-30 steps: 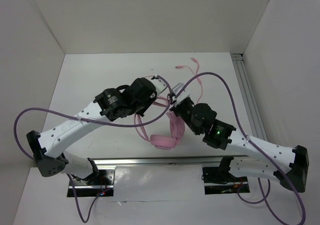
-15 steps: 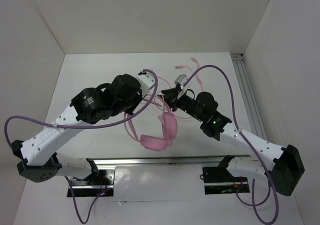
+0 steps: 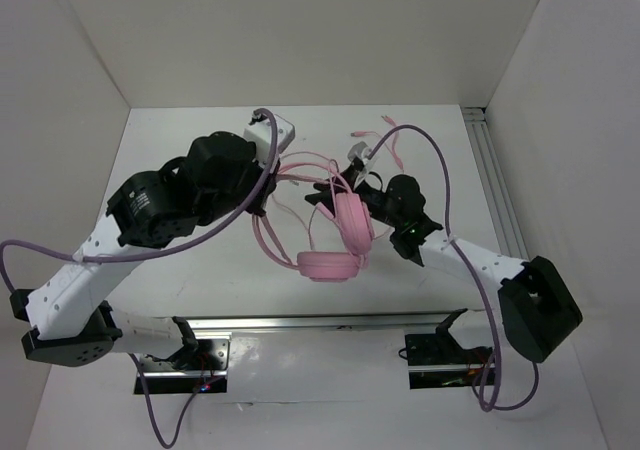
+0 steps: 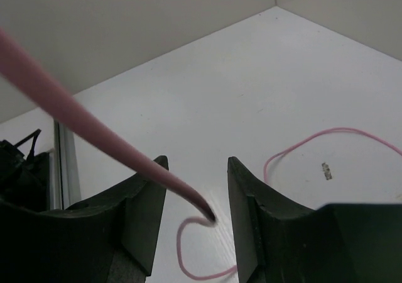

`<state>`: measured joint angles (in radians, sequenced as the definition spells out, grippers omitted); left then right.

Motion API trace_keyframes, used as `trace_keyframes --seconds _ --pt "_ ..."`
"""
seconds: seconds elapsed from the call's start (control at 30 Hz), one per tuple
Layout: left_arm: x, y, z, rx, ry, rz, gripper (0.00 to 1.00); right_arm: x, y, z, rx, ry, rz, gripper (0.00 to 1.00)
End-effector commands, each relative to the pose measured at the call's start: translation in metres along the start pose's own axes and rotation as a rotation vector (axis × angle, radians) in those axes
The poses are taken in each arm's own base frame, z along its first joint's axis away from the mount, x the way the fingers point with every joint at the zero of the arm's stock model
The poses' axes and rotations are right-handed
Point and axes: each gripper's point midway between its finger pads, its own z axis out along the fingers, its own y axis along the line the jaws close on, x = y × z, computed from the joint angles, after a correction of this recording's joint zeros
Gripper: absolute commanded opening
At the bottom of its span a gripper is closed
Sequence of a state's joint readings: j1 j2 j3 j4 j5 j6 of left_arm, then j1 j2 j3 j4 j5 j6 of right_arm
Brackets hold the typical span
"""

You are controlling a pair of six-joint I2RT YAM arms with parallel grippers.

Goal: Wrap the headphones

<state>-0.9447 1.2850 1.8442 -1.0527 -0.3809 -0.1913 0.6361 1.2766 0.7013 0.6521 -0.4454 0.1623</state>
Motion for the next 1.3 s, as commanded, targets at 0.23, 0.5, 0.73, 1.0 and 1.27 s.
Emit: trace_keyframes --seconds 0.23,0.5,0.73,1.0,1.27 --pt "-0.096 0.050 -0.069 -0.133 -0.461 -0.514 0.00 0.029 -0.025 0.031 -0.195 -0.068 0.224 0.50" --pt "-0.115 0.065 -0.074 -0.193 -0.495 -0.600 0.00 0.039 -0.036 0.072 -0.264 -0.120 0.334 0.46" --pt "-0.111 0.113 -0.063 -0.462 -0.528 -0.681 0.00 0.068 -0.021 0.074 -0.277 -0.106 0.387 0.01" --pt "-0.093 0.201 -0.012 -0.786 -0.408 -0.675 0.00 0.046 0.052 0.023 -0.215 -0.102 0.227 0.00" --pt "-0.007 0.231 0.067 -0.959 -0.039 -0.474 0.00 0.011 0.069 -0.002 0.034 -0.006 -0.044 0.00"
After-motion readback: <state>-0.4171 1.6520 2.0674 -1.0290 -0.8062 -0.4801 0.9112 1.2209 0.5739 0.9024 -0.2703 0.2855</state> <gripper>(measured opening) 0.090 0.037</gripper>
